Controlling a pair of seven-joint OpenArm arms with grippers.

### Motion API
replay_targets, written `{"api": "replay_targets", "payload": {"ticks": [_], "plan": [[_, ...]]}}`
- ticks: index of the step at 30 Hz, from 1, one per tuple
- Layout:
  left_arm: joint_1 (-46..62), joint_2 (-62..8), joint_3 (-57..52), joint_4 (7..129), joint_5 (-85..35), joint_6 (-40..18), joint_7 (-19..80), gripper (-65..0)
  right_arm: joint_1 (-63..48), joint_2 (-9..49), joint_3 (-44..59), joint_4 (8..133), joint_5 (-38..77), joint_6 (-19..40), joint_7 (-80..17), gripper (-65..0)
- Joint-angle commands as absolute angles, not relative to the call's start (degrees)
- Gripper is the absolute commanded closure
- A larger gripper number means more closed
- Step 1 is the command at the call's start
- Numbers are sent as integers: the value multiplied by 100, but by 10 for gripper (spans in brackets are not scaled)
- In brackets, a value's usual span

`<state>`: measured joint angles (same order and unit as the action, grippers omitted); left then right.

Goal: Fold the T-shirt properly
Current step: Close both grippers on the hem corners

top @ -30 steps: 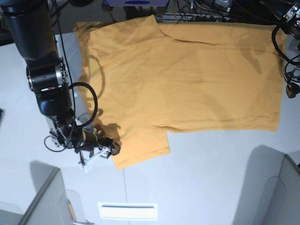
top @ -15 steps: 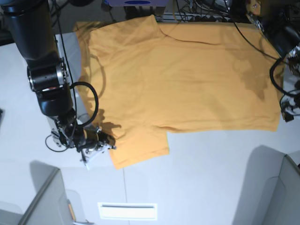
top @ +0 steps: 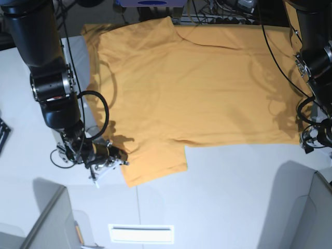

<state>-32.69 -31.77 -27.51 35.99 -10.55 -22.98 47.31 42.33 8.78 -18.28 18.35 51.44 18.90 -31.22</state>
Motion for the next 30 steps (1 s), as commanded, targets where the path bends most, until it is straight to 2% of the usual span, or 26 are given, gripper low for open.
{"api": "replay_targets", "payload": {"ticks": [1,9,16,30], "plan": [[-3486,-3354,-2624,3609,-1095,-2325,4497,-515,4453,927,-1833,1903,5200,1930,-3081,0],[-3521,-3354,-2343,3248,-1095,-2325,4127,-515,4453,927,-1833,1903,5200,1930,-3081,0],[-4040,-3459,-2308,1754,-1042,-2308,3099,-515,4462,927,-1833,1903,5200,1930,-3090,0],[-3996,-3380,-2299,1692,-1033,-2316,2835,-515,4558,927,-1833,1903,5200,1930,-3090,0]]}}
